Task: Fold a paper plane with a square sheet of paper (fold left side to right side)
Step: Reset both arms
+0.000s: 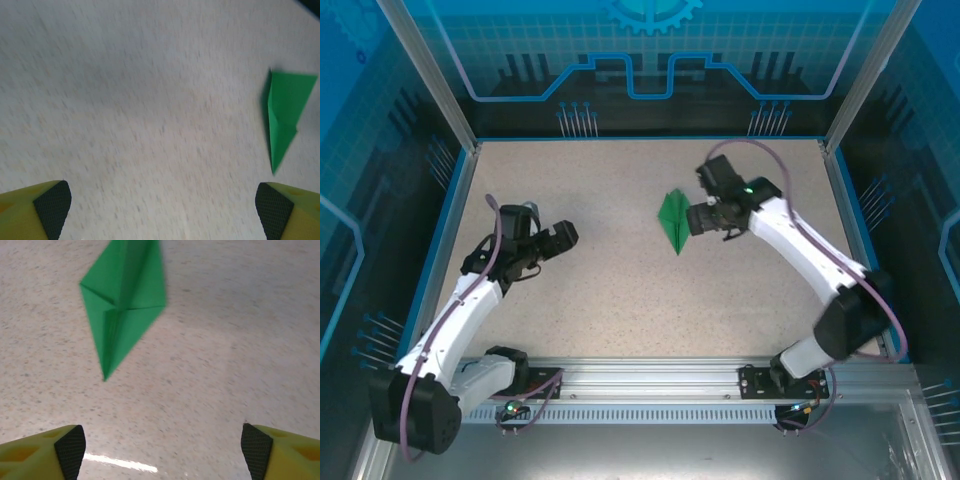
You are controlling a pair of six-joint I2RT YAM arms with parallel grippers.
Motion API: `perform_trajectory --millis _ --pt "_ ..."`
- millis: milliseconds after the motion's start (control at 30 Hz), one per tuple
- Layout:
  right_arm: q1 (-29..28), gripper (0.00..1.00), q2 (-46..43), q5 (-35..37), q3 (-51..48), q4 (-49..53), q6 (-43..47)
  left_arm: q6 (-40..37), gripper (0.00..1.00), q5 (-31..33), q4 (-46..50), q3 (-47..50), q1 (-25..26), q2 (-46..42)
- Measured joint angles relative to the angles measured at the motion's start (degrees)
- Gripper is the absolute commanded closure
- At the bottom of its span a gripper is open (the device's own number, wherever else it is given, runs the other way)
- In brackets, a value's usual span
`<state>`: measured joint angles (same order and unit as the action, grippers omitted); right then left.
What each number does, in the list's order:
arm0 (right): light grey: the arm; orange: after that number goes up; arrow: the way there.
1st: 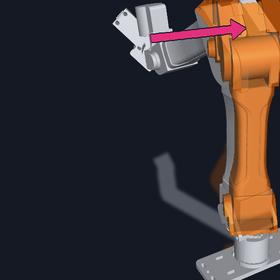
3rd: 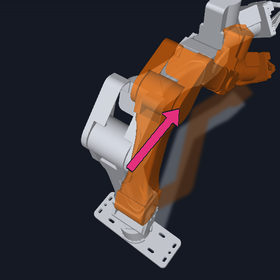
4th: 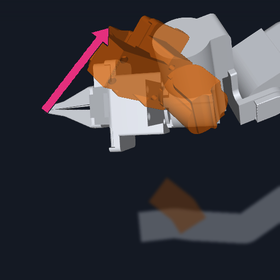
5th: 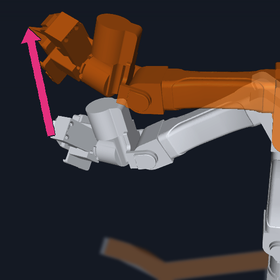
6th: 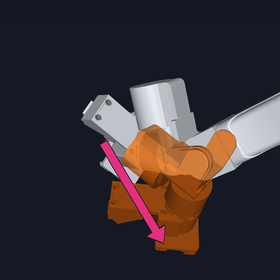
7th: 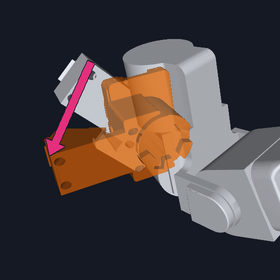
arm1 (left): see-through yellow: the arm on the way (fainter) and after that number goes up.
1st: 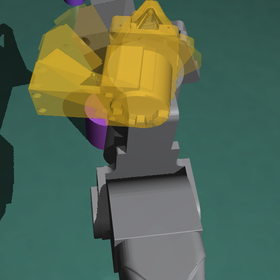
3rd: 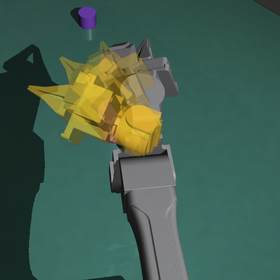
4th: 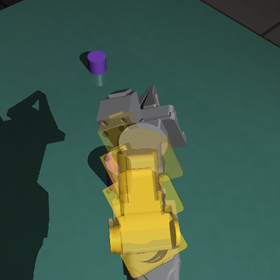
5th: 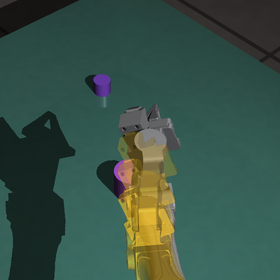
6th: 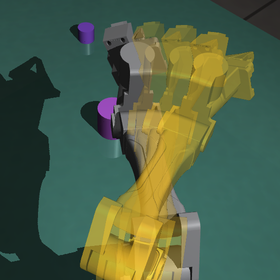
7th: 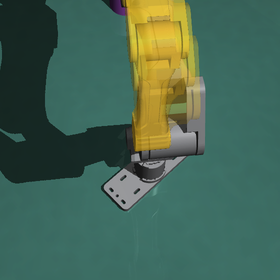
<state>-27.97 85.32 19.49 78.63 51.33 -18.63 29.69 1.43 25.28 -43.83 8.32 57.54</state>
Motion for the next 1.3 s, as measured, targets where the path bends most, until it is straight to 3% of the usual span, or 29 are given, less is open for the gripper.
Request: perform_trajectory --millis 233,333,467,700,933,1300 --pt "13.0 0.01 -14.4 1.6 -26.1 -18.6 2.0 -8.4 0.01 13.0 -15.4 11.8 -0.3 -6.1" --pt "17.2 0.01 -16.2 1.2 -38.0 -28.5 4.2 -13.6 0.01 14.9 -19.0 14.4 -0.3 -4.5" --pt "20.5 0.01 -16.2 1.1 -46.0 -37.6 8.3 -18.8 0.01 15.5 -25.7 16.5 -0.3 -0.2" --pt "23.3 0.01 -16.1 -1.9 -53.5 -58.3 12.8 -24.1 0.01 14.3 -40.3 21.0 -0.3 9.1" --pt "24.9 0.01 -12.5 -6.9 -54.8 -75.1 15.8 -28.0 0.01 10.4 -53.2 22.4 -0.3 15.2" --pt "25.0 0.01 -8.2 -14.2 -54.7 -83.2 17.6 -30.3 0.01 6.4 -66.5 22.3 -5.6 25.3"
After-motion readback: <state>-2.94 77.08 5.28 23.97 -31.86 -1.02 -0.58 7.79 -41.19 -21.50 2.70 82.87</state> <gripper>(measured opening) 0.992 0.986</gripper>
